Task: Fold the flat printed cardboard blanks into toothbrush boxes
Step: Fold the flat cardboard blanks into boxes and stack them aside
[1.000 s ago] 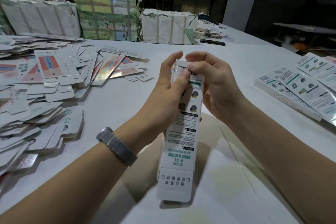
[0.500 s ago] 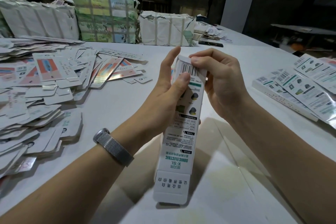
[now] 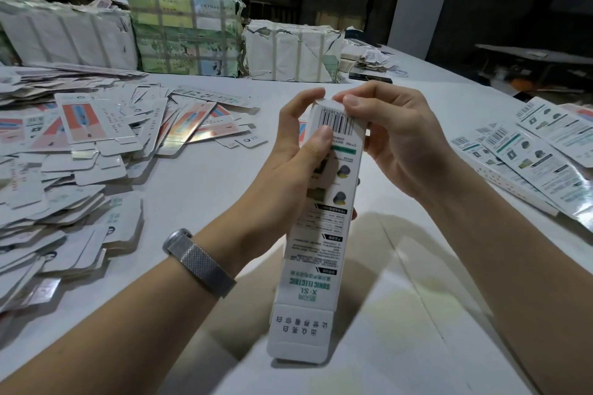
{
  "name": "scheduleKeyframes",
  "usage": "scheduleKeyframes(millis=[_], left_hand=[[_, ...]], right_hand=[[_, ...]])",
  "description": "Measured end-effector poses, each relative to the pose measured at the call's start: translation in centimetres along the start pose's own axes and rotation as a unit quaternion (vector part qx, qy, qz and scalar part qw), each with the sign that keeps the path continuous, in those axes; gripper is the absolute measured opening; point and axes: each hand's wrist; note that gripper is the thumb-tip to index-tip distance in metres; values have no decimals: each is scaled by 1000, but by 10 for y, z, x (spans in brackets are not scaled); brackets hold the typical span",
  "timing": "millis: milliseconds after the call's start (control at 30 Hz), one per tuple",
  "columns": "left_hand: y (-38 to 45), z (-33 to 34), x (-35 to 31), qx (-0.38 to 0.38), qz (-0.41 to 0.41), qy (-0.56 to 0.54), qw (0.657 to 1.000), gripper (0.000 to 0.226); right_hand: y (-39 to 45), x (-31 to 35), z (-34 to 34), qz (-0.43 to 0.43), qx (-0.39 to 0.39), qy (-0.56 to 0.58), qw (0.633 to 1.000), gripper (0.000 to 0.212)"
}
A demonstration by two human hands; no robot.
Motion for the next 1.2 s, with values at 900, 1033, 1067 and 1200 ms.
scheduleKeyframes(millis=[900, 1033, 1067, 1200], left_hand=[[2, -11, 1, -41, 30, -10, 999, 15], [7, -10, 2, -53, 38, 28, 997, 16], [13, -7, 1, -68, 48, 47, 995, 17], [15, -10, 5, -127, 113, 98, 981, 33]], right_hand=[[-2, -11, 9, -12, 28, -14, 999, 27], [-1, -13, 17, 9, -29, -17, 999, 33], [0, -14, 19, 17, -45, -2, 999, 39], [2, -10, 22, 16, -63, 201, 977, 57]])
Point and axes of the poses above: each hand's wrist, its own y-axis towards the middle knuckle, its own z-axis out of the palm, x = y × z, and after that the axes turned 8 degrees about x, right-handed
